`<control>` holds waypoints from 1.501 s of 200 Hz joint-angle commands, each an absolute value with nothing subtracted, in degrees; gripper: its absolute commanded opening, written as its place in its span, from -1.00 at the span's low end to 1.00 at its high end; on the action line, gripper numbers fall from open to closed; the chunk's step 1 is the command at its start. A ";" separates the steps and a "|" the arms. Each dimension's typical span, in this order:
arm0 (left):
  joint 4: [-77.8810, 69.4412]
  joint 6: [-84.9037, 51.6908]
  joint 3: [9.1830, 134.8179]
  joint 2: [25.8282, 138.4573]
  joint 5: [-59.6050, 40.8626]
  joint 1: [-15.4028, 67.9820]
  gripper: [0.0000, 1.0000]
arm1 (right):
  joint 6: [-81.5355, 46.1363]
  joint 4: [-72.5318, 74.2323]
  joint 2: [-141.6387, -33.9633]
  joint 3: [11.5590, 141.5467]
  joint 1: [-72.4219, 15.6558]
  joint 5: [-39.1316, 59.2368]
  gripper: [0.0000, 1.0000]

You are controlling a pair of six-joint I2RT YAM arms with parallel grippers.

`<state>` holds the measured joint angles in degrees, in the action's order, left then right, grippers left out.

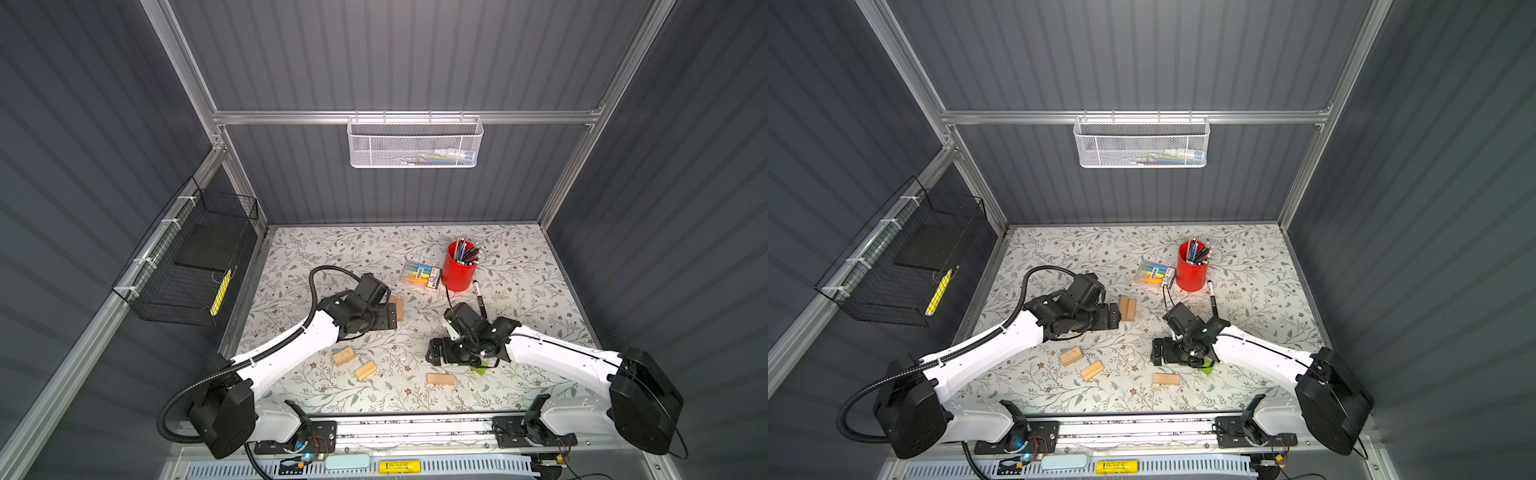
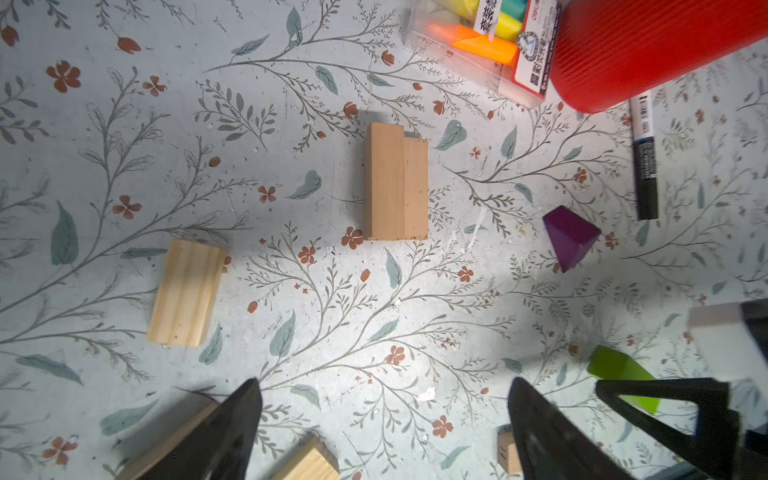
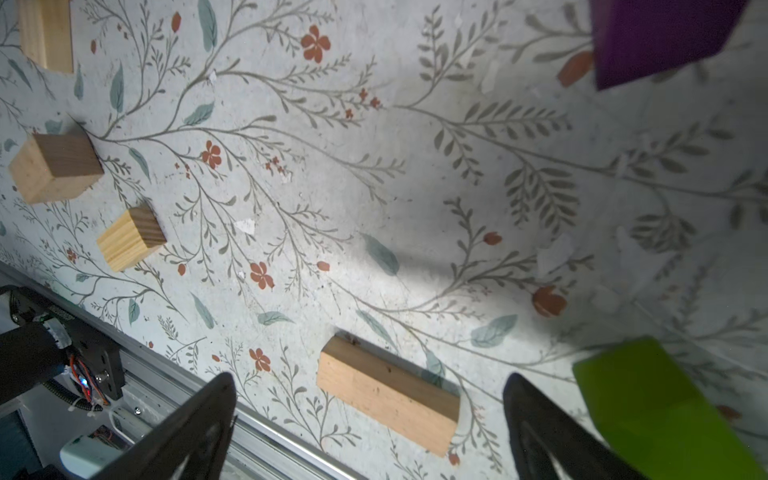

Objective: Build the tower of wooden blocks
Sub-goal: 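Grasp a wooden block marked 14 with the right gripper near the robot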

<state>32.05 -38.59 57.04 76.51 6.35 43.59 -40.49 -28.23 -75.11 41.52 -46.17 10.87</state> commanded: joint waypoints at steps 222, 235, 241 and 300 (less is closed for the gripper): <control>33.06 -45.42 49.58 67.76 14.56 46.14 0.99 | -47.40 -37.43 -84.80 46.53 -67.41 -1.97 0.43; 32.96 -45.82 49.57 67.89 14.84 46.14 0.99 | -47.21 -38.32 -85.18 47.08 -67.44 -1.95 0.36; 32.92 -46.06 49.53 67.80 15.06 46.14 0.99 | -46.82 -38.56 -85.34 47.19 -67.48 -1.89 0.32; 33.01 -47.53 48.73 66.87 16.36 46.14 0.99 | -42.30 -38.61 -87.70 47.81 -67.17 -2.46 0.02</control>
